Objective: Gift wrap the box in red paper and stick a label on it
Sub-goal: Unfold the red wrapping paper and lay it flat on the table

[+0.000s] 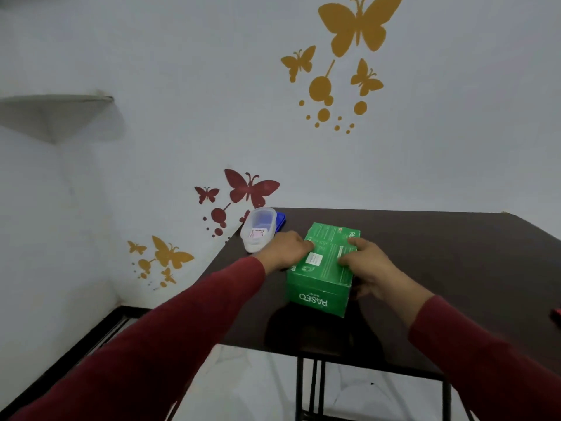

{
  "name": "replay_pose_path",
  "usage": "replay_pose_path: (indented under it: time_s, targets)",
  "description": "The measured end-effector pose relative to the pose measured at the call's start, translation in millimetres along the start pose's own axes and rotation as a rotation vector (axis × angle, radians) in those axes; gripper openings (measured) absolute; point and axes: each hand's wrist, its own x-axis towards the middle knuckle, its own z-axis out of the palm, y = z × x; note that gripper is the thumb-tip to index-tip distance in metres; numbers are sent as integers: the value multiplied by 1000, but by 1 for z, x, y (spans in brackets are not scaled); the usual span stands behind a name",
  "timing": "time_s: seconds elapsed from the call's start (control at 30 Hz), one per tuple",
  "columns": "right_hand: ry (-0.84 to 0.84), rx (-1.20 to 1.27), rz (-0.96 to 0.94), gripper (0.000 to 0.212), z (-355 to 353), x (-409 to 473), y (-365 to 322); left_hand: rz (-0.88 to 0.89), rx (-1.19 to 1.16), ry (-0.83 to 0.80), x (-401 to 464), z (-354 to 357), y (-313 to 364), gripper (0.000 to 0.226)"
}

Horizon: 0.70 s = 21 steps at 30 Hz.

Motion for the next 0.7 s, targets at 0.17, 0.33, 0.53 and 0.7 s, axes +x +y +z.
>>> replay_pose_path:
  time_s: [0.17, 0.33, 0.53, 0.7]
  targets:
    - [-136, -32, -62, 20, 52, -21, -25, -120, 27, 147, -46, -47, -41, 41]
    - [-262, -50, -38, 25, 108, -28, -24, -285, -20, 190, -85, -61, -85, 35]
    - [-253, -5, -8, 29, 144, -32, -13, -338, -22, 201, -102, -55, -118, 39]
    - [-180, -3, -77, 15, 133, -39, -12, -272, 383, 336, -113, -51, -102, 35]
